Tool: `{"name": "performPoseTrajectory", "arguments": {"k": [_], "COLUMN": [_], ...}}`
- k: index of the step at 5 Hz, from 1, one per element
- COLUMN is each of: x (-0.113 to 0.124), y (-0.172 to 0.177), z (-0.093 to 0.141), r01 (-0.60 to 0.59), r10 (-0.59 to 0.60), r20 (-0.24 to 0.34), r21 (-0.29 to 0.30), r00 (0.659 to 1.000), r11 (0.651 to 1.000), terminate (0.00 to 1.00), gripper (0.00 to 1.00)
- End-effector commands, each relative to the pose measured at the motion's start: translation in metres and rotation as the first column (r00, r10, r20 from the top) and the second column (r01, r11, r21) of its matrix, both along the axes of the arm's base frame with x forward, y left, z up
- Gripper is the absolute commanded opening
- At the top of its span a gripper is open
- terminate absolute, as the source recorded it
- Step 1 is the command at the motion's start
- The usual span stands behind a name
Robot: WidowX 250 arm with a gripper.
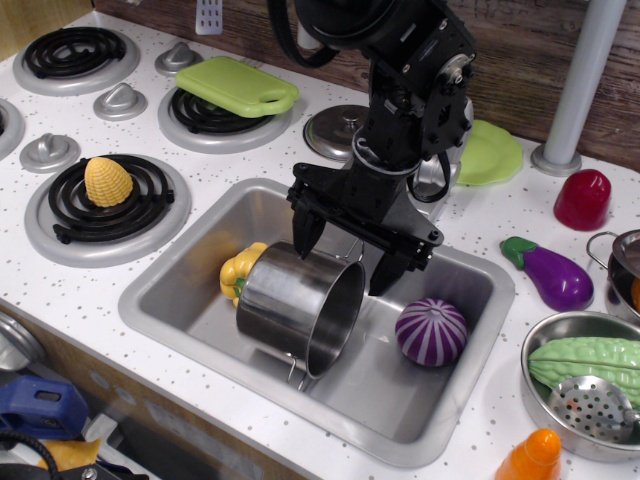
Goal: Flip pot upright in sink
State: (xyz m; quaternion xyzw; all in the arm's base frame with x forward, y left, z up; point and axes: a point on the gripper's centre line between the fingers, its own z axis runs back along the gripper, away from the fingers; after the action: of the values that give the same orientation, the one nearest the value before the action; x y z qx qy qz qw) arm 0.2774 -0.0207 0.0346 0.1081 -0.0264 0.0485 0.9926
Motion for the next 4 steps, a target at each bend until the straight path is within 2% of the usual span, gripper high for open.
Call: {"name": "performPoseTrajectory", "arguments": {"k": [1,2,4], "x": [0.000,-0.002,-0.005], "y": [0.000,0.001,0.002], "z": [0.000,-0.009,-0.021], "r01": [0.000,0.023,0.015], "r10": [0.000,-0.024,-0.024], "r20": [0.000,0.005,0.028], "r21": [0.000,0.155,0.279], "r00": [1.000,1.000,0.999], "r11": [1.000,0.988,0.960], "terminate": [0.00,0.00,0.00], "gripper": [1.00,1.00,1.00]}}
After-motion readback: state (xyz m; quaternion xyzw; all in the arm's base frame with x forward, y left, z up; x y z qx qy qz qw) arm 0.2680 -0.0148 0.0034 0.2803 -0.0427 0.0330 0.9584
